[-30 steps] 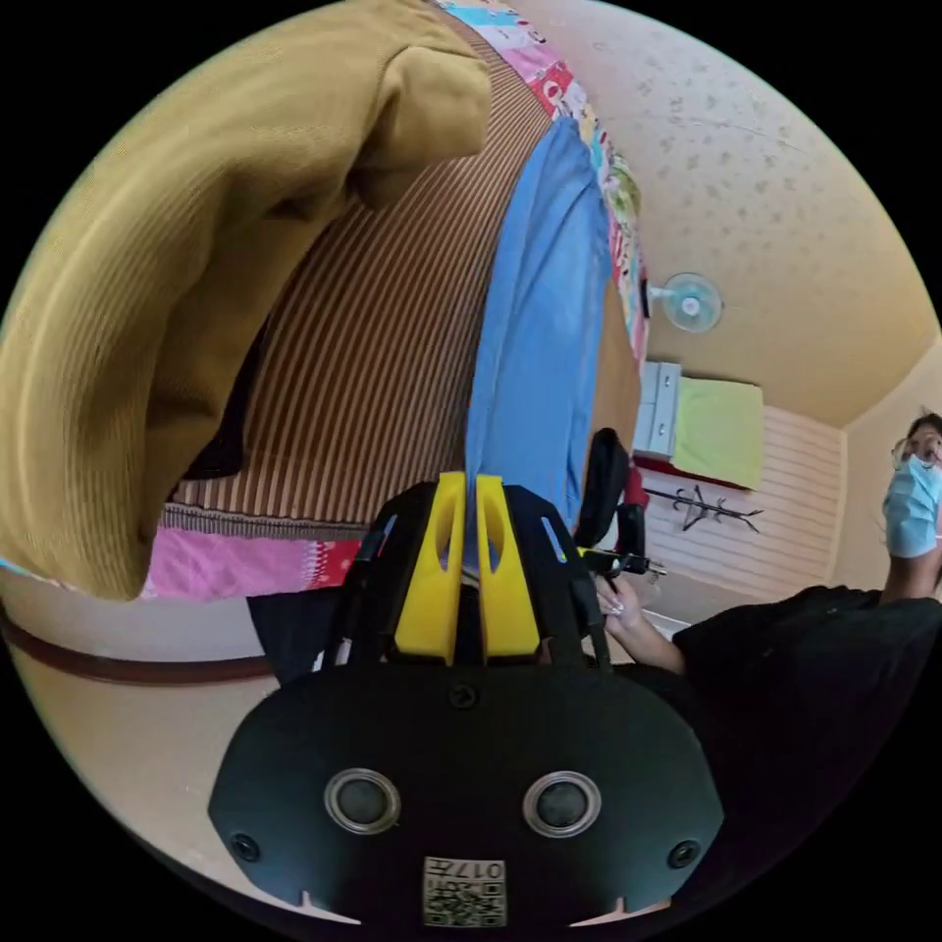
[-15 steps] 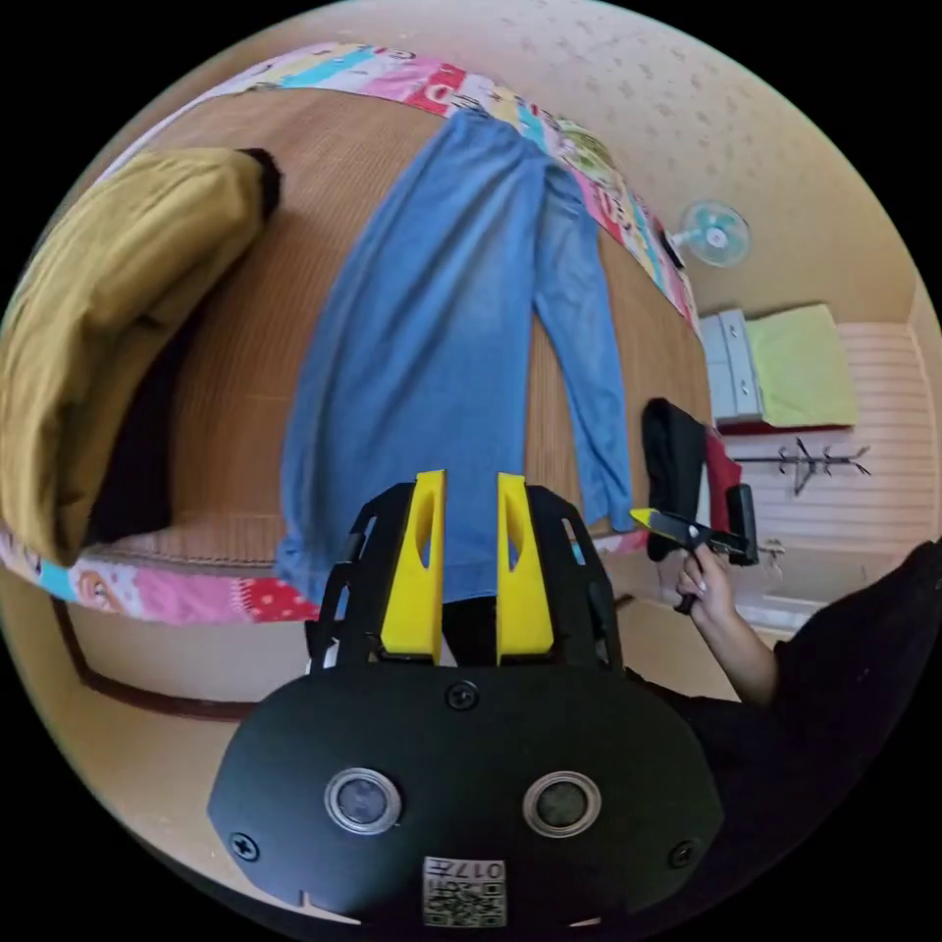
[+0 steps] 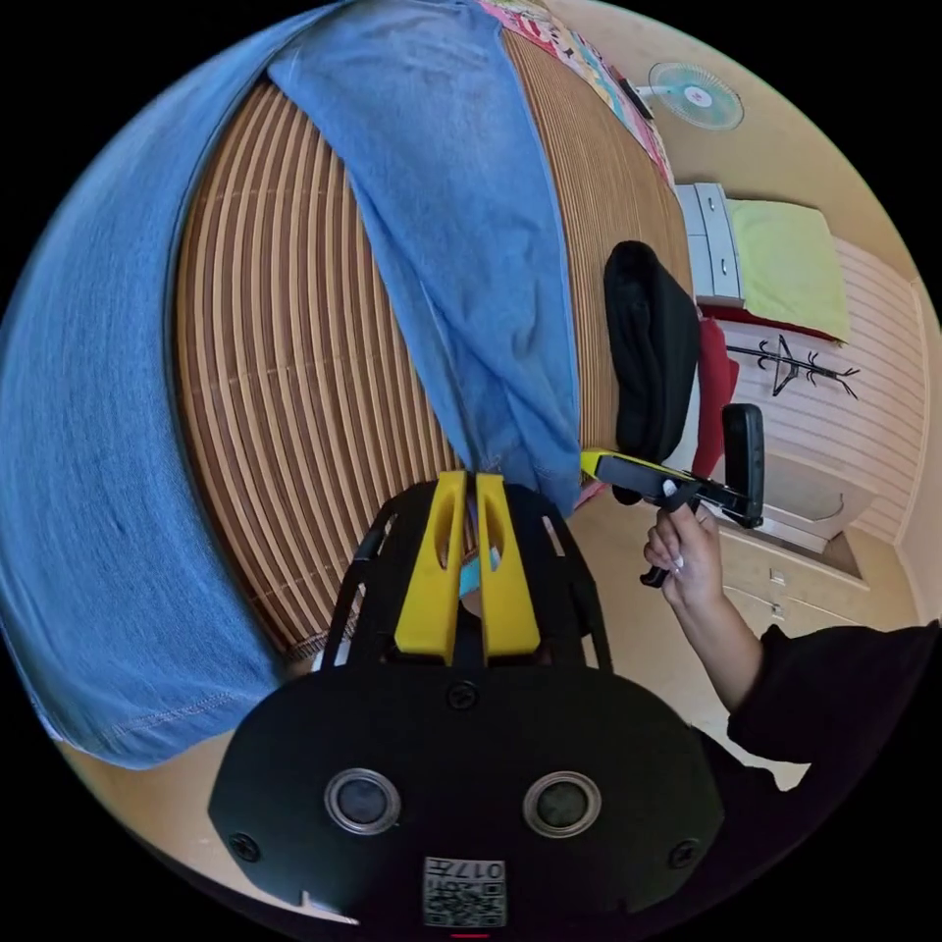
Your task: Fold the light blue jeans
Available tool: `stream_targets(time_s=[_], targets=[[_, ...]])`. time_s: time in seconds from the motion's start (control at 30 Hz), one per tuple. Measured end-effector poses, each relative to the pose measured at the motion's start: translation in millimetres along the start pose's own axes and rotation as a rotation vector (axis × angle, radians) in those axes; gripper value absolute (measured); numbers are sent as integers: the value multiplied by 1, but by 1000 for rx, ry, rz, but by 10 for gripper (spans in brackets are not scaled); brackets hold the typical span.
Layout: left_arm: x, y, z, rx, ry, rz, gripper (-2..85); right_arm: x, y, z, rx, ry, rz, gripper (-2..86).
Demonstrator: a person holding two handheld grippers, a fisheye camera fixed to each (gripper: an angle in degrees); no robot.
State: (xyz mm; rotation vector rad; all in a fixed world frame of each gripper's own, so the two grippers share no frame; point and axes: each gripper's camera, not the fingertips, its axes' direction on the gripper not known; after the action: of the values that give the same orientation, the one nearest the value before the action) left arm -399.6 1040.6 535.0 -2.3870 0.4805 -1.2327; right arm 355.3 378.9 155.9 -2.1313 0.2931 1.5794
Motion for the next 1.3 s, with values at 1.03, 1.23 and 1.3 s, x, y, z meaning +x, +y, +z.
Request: stream_targets(time_s=[1.03,1.23,1.3], targets=[[-43,109,11,240,-119,-218,62,-18,82,-69,-22,-219,-158,26],[60,37,55,117,-22,75,122,-73,83,-81,-71,-287,-289,25],[84,32,70,93,-107,111,125,-100,80,-87,-102,-290,-385,25]])
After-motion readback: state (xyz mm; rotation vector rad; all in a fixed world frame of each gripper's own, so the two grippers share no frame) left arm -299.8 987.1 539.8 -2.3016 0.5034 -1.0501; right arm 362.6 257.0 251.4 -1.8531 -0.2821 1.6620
